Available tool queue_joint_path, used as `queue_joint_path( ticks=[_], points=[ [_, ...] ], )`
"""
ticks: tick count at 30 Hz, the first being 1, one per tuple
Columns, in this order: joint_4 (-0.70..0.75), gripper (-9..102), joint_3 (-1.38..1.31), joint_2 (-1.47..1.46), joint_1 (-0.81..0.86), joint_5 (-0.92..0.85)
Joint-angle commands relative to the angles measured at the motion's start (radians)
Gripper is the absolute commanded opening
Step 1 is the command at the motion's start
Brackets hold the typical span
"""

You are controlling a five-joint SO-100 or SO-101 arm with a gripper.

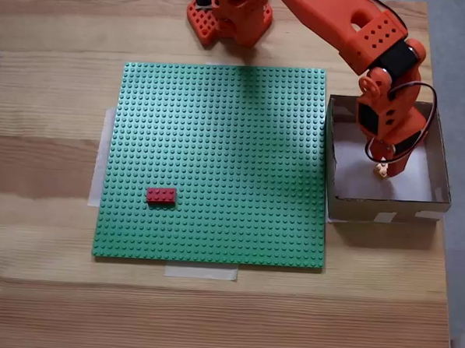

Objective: Pick the yellow lego block and put it in the box.

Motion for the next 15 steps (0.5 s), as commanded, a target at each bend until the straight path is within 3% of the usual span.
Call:
queue_joint_path(
  ticks=[1,15],
  points=[
    [0.014,17,-0.06,0.017,-0.014,0.006],
    [0.061,13,-0.124,0.152,-0.005,-0.017]
  ],
)
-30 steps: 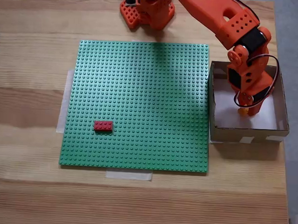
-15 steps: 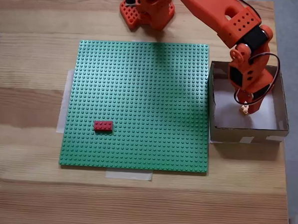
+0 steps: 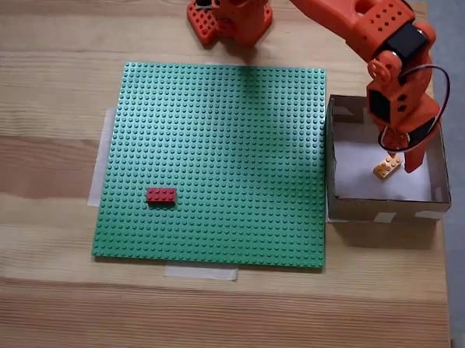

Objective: Pick the yellow lego block and put it in the box.

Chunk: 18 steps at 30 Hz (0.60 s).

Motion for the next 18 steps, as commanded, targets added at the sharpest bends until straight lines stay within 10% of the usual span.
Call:
queue_joint_path(
  ticks=[1,18],
  points=[
    [0.008,13,-0.017,0.121,0.018,-0.021],
    [-0.184,-1,0.497,0.822,0.227,-0.137]
  ],
)
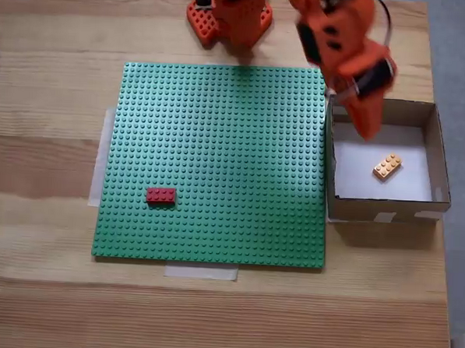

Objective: Pick the yellow lego block and put it in the box.

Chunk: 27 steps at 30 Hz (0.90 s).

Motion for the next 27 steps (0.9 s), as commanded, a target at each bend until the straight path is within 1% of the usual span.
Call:
queue_joint_path(
  ticks=[1,7,15,21,27],
  points=[
    [-0.035,-1,0.048,0.155,0.061,-0.009],
    [-0.101,-1,0.17,0.337,0.179,-0.044],
    [-0.133,-1,0.25,0.499,0.365,-0.058],
    [-0.132,-1,0.311,0.604,0.446,-0.08],
    [-0.161,-1,0.471,0.758,0.494,-0.115]
  ],
)
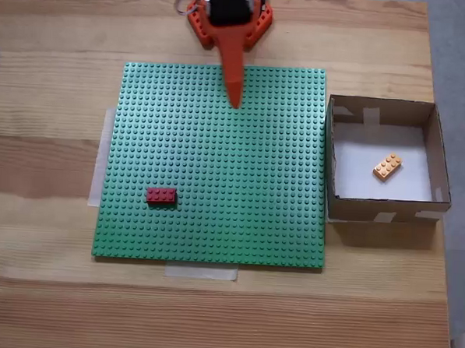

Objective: Pick the yellow lego block and put it in the box.

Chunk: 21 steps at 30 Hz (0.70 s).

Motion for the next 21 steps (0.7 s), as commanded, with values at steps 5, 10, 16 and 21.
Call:
queue_joint_path(
  ticks=[5,10,16,21],
  points=[
    [-0.015,-1,0.17,0.179,0.025,-0.02],
    [-0.026,-1,0.29,0.276,0.04,-0.034],
    [-0.023,-1,0.42,0.388,0.052,-0.035],
    [0.014,-1,0.554,0.511,0.072,-0.015]
  ],
)
